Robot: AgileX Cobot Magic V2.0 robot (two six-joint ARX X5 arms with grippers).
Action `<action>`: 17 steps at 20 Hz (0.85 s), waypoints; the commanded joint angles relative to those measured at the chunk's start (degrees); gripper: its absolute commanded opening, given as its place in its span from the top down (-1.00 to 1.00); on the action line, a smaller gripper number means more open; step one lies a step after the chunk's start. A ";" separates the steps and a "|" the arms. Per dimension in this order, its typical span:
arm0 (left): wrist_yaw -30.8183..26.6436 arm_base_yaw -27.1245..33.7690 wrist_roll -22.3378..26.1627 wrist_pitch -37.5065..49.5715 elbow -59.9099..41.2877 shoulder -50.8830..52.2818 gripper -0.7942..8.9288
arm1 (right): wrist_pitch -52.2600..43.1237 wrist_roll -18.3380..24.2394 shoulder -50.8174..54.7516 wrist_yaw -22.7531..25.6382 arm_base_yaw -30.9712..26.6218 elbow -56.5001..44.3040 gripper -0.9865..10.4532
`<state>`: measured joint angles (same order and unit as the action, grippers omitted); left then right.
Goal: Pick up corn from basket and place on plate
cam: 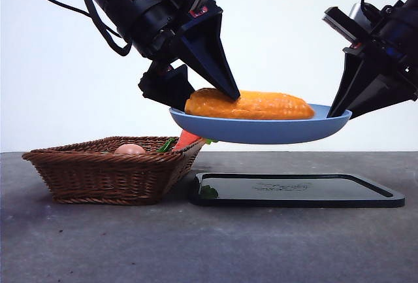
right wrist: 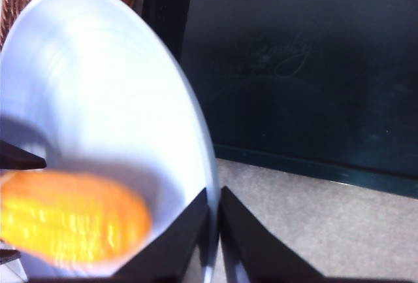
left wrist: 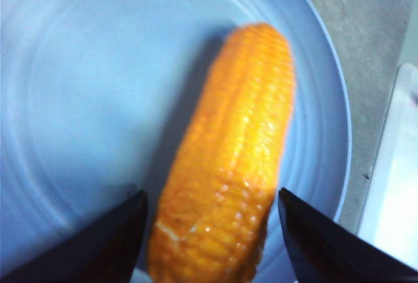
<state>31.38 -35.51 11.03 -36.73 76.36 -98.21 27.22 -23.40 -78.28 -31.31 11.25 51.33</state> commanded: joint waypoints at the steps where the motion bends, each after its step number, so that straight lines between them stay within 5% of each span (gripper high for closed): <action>1: -0.11 -0.46 -0.15 -0.44 2.19 -0.77 0.16 | -0.13 1.11 -0.87 -0.52 0.20 0.92 0.82; 17: -0.07 1.75 0.52 -16.44 22.27 -0.59 0.16 | -4.55 1.62 -14.36 -0.24 -8.94 3.45 0.82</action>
<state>31.31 -33.45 11.05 -53.43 97.10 -98.19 23.29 -22.33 -91.70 -31.11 2.17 53.87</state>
